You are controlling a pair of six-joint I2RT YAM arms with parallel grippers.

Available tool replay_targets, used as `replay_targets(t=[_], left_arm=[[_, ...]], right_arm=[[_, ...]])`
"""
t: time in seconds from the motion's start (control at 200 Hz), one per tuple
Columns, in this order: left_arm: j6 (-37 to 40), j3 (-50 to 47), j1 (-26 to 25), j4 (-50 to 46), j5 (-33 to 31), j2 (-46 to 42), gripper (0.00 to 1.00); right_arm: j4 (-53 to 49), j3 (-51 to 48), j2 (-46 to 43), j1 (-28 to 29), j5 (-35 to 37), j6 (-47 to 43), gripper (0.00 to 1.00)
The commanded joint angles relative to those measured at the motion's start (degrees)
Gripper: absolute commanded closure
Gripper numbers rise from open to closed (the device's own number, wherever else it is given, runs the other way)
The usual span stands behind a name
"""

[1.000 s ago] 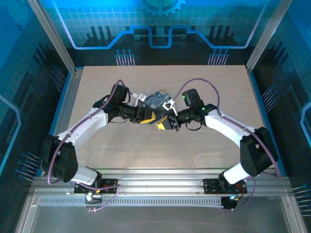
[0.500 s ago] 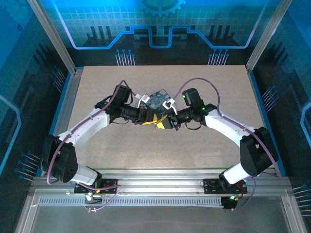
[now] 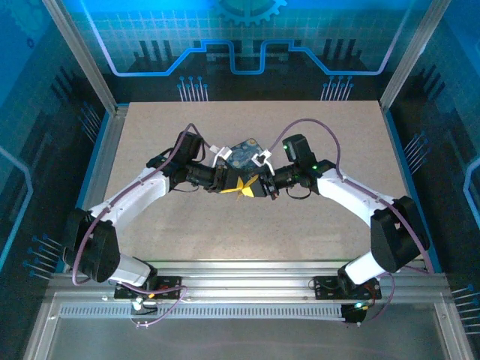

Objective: Unlock the padlock with the key

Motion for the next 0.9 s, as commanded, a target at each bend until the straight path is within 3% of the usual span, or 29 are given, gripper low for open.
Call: replay_targets(t=[0.0, 0.165, 0.405, 0.72, 0.8, 0.895], left_arm=[[1.5, -0.5, -0.4, -0.3, 2.0, -0.8, 0.74], [1.5, -0.9, -0.4, 0.2, 2.9, -1.7, 0.81], [1.5, -1.7, -0.4, 0.5, 3.7, -2.2, 0.83], [1.3, -1.9, -0.4, 1.4, 4.1, -2.2, 0.99], [0.8, -2.1, -0.4, 2.1, 3.5, -2.3, 1.00], [0.0, -2.2, -0.2, 2.9, 1.8, -2.5, 1.00]], right_arm=[[0.1, 1.9, 0.0, -0.7, -2.0, -0.7, 0.99], [2.2, 1.8, 0.5, -0.7, -2.1, 0.8, 0.99], [4.6, 2.5, 1.9, -1.0, -3.4, 3.1, 0.99], [4.7, 3.0, 3.3, -1.7, -4.2, 4.4, 0.99], [4.6, 3.4, 3.6, -1.8, -4.1, 4.5, 0.93], [3.1, 3.6, 3.5, -1.9, -3.6, 3.4, 0.75]])
